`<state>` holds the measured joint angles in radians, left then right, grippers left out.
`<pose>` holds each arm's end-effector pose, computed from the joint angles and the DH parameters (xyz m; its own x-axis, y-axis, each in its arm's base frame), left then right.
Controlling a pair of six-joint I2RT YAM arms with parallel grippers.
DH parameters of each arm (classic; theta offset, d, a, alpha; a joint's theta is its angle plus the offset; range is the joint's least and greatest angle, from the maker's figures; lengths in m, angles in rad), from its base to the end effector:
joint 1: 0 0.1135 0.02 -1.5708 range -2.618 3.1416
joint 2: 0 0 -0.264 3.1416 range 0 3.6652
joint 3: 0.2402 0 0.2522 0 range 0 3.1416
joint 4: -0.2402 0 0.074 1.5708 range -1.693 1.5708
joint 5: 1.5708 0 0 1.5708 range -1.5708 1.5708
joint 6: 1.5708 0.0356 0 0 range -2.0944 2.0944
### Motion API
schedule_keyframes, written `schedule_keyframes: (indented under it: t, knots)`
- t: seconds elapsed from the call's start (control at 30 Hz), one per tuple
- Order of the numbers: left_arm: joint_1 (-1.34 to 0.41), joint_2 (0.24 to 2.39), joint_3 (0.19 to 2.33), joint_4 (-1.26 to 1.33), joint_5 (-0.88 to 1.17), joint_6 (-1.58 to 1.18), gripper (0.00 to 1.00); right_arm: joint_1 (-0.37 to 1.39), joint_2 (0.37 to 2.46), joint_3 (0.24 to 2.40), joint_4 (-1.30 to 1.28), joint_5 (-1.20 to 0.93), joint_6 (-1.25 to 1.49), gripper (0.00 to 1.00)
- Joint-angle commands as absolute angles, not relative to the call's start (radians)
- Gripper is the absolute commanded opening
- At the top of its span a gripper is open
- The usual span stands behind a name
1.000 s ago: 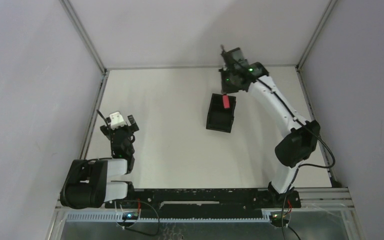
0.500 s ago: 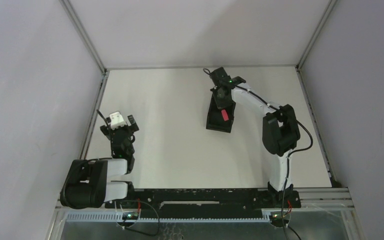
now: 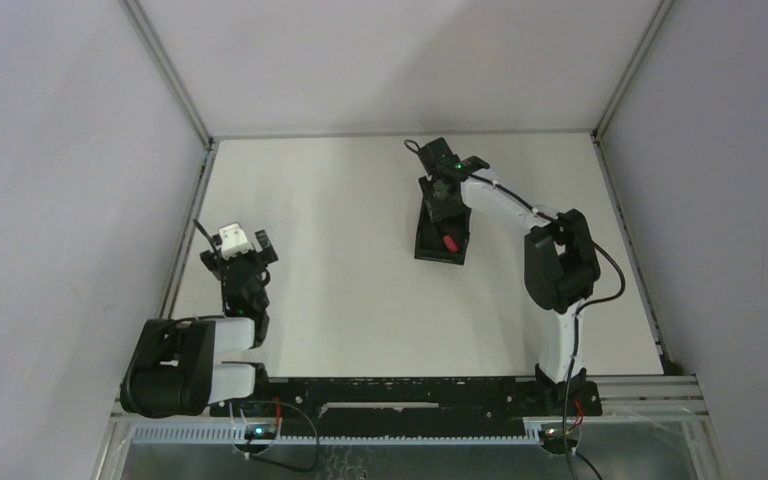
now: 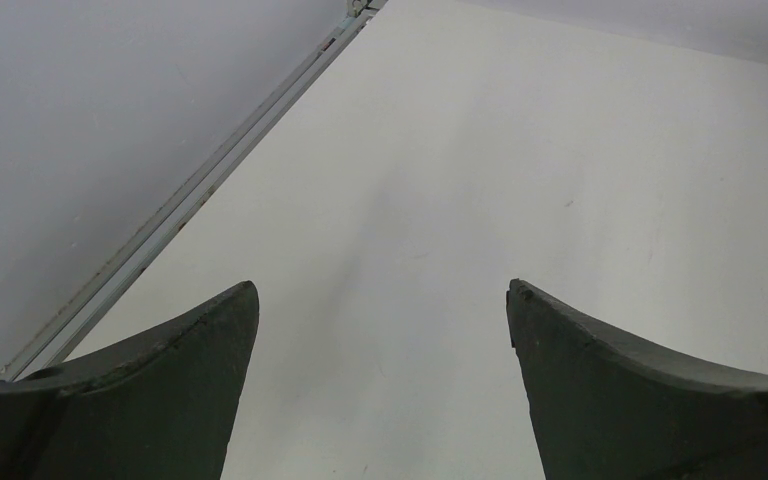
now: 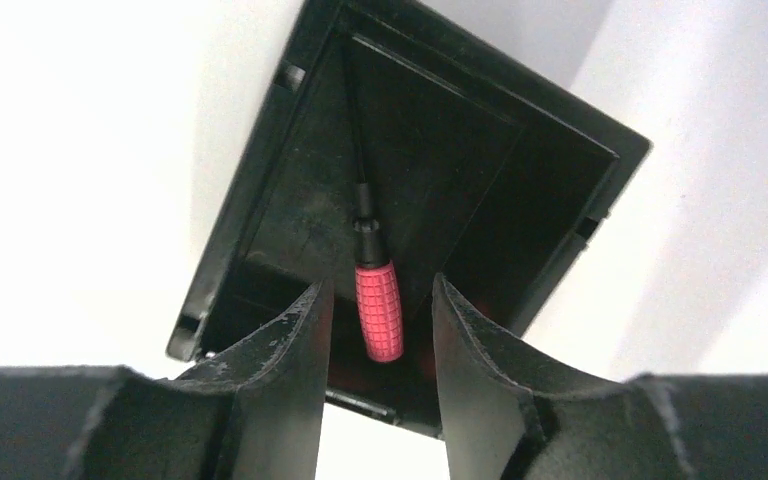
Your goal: Put the screwdriver in the bin
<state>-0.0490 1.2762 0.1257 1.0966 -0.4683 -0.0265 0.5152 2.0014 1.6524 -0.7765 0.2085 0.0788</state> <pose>0.2042 0.0061 0.1613 -0.0430 -0.0216 -0.9988 -0.4077 0.9131 -0.0021 0.3759 0.2044 0.2278 -0.8147 -0.3728 -0.4441 -0.3414 0.9275 -0.1523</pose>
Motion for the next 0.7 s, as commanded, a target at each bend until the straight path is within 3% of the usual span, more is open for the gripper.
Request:
schedule_keyframes:
  t: [0.0, 0.07, 0.1, 0.13, 0.3, 0.67]
  knots:
    - [-0.044, 1.271, 0.171, 1.120, -0.466, -0.025, 0.98, 0.526, 1.830, 1.691, -0.755, 0.218, 0.125, 0.52]
    - [-0.043, 1.270, 0.172, 1.120, -0.466, -0.024, 0.98, 0.526, 1.773, 1.675, -0.734, 0.213, 0.137, 0.68]
    - [-0.044, 1.271, 0.172, 1.120, -0.466, -0.024, 0.98, 0.525, 1.730, 1.660, -0.721, 0.212, 0.144, 0.91]
    - [-0.044, 1.271, 0.171, 1.119, -0.466, -0.025, 0.98, 0.523, 1.695, 1.640, -0.703, 0.205, 0.147, 0.98]
    - [-0.044, 1.270, 0.171, 1.119, -0.466, -0.024, 0.98, 0.486, 1.480, 1.441, -0.537, 0.176, 0.143, 1.00]
    - [-0.044, 1.270, 0.171, 1.120, -0.466, -0.024, 0.98, 0.309, 0.935, 0.739, 0.027, 0.190, 0.118, 1.00]
